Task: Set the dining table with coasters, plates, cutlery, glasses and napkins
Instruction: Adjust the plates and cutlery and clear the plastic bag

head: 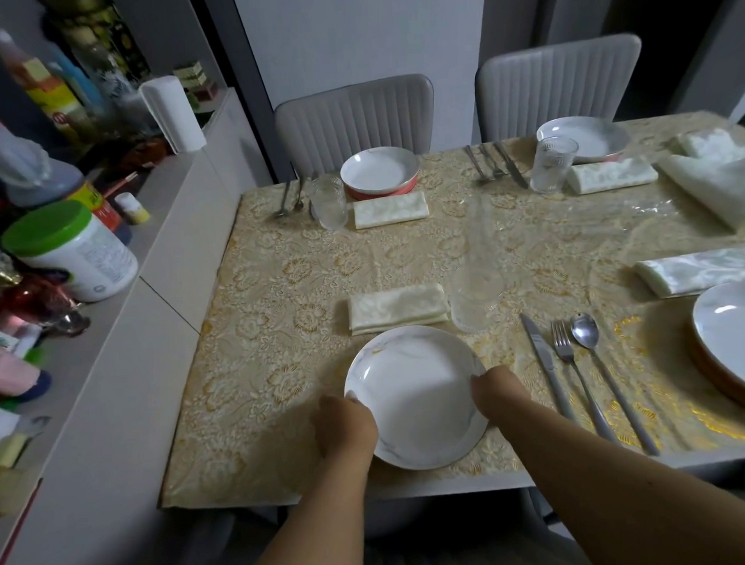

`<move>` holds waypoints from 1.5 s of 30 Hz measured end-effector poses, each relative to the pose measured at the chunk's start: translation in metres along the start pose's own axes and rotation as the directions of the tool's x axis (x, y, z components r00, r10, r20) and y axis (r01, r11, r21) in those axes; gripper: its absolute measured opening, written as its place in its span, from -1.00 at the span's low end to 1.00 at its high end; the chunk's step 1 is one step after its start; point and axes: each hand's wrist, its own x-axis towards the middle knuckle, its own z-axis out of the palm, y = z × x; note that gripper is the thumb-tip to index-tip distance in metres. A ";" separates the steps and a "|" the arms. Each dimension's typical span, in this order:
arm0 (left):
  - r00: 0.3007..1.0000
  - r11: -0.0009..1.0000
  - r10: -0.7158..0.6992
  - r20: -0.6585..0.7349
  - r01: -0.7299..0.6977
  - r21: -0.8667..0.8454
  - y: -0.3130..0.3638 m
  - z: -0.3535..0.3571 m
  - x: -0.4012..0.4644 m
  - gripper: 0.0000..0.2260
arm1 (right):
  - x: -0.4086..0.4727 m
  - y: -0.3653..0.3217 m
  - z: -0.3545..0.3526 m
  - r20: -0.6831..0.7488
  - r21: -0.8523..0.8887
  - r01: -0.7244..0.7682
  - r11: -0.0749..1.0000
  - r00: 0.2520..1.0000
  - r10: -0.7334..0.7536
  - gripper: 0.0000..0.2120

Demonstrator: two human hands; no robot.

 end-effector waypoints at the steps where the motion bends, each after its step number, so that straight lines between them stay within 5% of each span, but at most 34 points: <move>1: 1.000 1.000 -0.006 0.023 0.007 -0.009 0.002 0.000 0.001 -0.58 | -0.001 -0.001 0.000 0.029 -0.025 0.015 1.000 0.999 -0.014 -0.66; 9: 0.991 0.992 0.077 0.109 -0.086 0.088 0.007 -0.004 0.004 -0.59 | -0.006 -0.001 -0.004 0.058 -0.243 0.057 0.968 0.997 -0.045 -0.70; 33: 0.981 0.972 0.163 0.109 -0.179 0.154 -0.003 0.001 0.009 -0.62 | -0.015 -0.001 -0.013 0.157 -0.366 0.054 0.929 0.988 0.004 -0.71; 42: 0.982 0.967 0.179 0.065 -0.188 0.173 -0.001 0.001 0.010 -0.59 | -0.012 0.000 -0.011 0.124 -0.279 0.029 0.960 0.992 0.006 -0.72; 45: 0.980 0.964 0.186 -0.069 -0.169 0.205 0.008 -0.008 0.012 -0.57 | -0.006 0.003 -0.014 0.002 -0.087 -0.038 0.995 0.999 0.039 -0.57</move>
